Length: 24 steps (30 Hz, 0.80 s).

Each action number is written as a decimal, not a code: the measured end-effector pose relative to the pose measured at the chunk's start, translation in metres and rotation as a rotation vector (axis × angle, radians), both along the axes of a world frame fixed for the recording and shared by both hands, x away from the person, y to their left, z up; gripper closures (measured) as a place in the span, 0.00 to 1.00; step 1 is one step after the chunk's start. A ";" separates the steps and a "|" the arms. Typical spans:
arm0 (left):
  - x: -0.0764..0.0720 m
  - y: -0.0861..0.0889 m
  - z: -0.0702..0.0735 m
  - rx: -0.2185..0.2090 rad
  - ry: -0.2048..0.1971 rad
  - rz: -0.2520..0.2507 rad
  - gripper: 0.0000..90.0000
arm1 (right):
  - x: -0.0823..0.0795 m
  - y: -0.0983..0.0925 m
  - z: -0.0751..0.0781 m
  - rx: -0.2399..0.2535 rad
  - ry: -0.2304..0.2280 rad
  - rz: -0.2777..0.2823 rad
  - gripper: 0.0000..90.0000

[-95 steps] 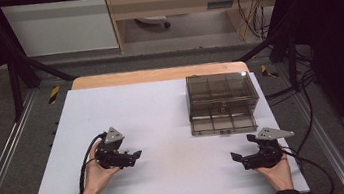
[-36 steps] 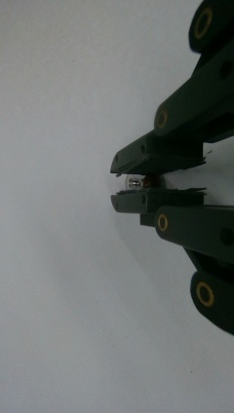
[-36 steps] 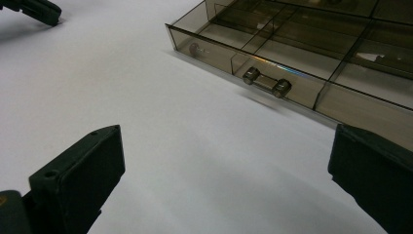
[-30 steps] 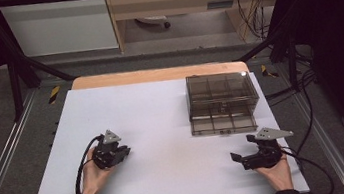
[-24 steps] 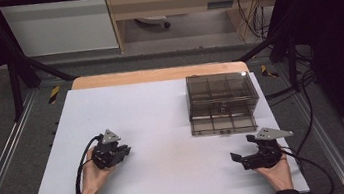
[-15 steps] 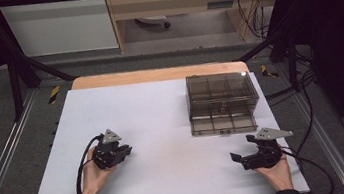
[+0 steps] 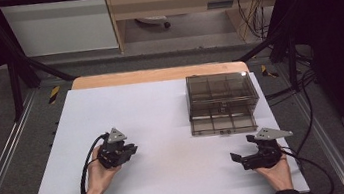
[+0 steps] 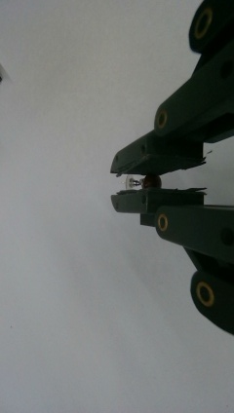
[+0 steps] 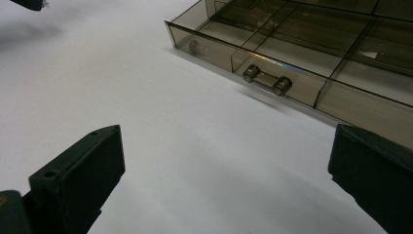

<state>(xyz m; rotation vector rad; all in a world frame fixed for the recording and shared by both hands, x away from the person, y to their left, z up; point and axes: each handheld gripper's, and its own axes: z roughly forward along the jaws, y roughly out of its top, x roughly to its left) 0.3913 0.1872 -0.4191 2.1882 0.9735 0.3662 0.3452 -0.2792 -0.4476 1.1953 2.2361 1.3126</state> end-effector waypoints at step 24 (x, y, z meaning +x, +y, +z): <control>0.005 -0.049 0.014 -0.022 -0.016 -0.064 0.89 | 0.000 0.000 0.001 0.002 0.001 -0.001 0.01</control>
